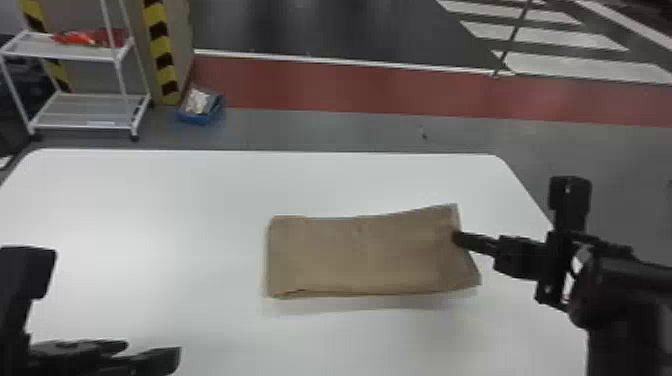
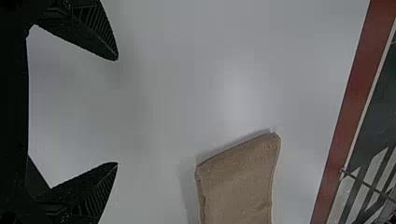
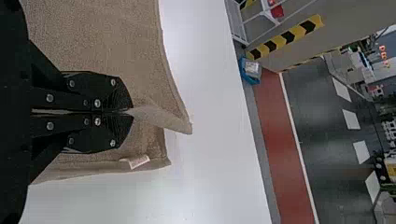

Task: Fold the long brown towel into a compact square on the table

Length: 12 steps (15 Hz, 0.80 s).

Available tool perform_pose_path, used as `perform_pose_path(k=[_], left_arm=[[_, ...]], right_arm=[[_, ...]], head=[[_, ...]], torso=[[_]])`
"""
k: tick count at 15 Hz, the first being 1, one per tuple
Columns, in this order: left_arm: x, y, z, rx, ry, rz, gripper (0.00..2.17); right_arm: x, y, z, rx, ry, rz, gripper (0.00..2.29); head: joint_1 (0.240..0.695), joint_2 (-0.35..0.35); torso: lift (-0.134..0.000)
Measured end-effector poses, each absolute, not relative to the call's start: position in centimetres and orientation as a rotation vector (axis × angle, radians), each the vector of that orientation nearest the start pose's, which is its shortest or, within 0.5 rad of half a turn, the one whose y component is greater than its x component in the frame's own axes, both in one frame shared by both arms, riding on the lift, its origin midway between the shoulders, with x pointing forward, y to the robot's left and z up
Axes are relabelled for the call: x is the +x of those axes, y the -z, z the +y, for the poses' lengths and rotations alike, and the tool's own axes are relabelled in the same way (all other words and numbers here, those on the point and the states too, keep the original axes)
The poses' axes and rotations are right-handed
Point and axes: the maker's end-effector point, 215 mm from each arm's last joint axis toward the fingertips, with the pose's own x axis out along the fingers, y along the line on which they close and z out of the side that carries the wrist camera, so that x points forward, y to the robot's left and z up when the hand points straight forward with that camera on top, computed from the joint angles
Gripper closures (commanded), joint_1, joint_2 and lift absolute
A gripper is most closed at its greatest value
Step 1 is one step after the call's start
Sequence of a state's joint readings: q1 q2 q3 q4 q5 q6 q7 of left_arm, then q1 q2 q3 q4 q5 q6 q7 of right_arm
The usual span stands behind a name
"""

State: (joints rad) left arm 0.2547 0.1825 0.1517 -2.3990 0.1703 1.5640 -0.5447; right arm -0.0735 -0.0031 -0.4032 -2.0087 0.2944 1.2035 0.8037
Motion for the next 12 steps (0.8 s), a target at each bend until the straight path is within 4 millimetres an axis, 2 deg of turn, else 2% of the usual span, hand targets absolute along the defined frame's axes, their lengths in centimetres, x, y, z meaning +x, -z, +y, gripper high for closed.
perform_pose_path(k=[1,3,9,12], left_arm=[[35.1,42.2,19.5,-0.207,0.460,0.970,0.08],[34.9,42.3,19.4,-0.208,0.461,0.974,0.08],[34.5,42.6,19.7,-0.210,0.457,0.982,0.08],[34.4,42.7,19.7,-0.212,0.457,0.984,0.08]], right_arm=[[49.6,39.5,-34.4,0.256,-0.148,0.678,0.00],[49.1,40.6,-35.2,0.265,-0.122,0.700,0.01],[48.3,41.6,-36.4,0.262,-0.082,0.738,0.10],[48.5,43.2,-36.8,0.255,-0.063,0.780,0.15]], head=[[0.695,-0.191],[0.695,-0.210],[0.695,-0.223],[0.695,-0.230]], torso=[[-0.124],[-0.124],[-0.124],[-0.124]])
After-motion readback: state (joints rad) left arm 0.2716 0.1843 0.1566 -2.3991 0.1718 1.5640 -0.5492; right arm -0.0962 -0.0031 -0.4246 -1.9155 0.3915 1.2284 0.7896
